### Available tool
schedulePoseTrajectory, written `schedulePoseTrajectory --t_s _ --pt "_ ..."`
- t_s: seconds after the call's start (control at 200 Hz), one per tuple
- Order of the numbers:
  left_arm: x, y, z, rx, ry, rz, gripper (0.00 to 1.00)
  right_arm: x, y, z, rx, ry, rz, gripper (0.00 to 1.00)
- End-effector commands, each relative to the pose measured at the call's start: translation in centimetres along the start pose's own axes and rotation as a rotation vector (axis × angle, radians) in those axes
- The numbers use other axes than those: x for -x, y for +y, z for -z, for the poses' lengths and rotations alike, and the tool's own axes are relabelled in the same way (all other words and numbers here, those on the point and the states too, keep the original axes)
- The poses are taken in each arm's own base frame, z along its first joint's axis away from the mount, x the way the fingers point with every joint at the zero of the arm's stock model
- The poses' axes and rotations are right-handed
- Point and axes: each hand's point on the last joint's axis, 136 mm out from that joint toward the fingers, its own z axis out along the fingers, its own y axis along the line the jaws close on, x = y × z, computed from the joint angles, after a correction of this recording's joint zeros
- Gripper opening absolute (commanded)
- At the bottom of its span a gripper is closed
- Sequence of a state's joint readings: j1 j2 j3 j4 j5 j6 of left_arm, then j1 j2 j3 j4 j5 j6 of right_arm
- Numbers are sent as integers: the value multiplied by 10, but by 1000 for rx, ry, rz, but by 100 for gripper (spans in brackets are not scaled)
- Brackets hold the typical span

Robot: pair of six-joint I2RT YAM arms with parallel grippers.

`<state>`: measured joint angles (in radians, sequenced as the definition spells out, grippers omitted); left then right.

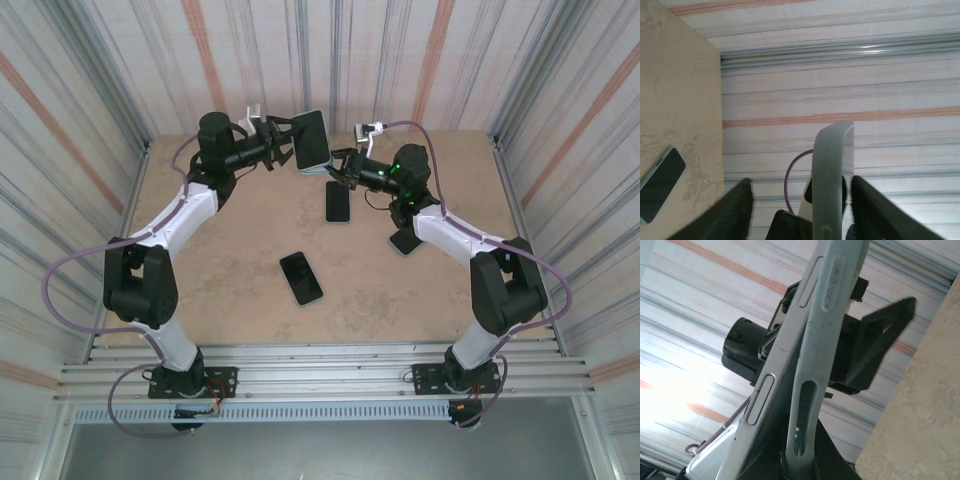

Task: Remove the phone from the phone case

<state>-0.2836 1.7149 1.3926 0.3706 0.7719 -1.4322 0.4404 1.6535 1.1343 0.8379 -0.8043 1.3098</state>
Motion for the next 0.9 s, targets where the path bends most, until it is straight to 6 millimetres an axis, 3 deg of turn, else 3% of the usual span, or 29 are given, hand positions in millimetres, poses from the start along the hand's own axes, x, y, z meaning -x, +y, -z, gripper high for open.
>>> schedulePoseTrajectory --t_s 0.0,0.155,0.626,0.892 --pt "-4 3 10 66 -33 -15 64 9 29 3 61 -55 64 6" --pt "-9 1 22 111 -91 6 67 18 25 2 40 -100 77 6" --pt "-57 -16 49 165 -160 67 70 46 15 1 21 -236 106 6" --pt "-78 -41 37 96 -142 81 67 44 10 -4 8 -239 110 6"
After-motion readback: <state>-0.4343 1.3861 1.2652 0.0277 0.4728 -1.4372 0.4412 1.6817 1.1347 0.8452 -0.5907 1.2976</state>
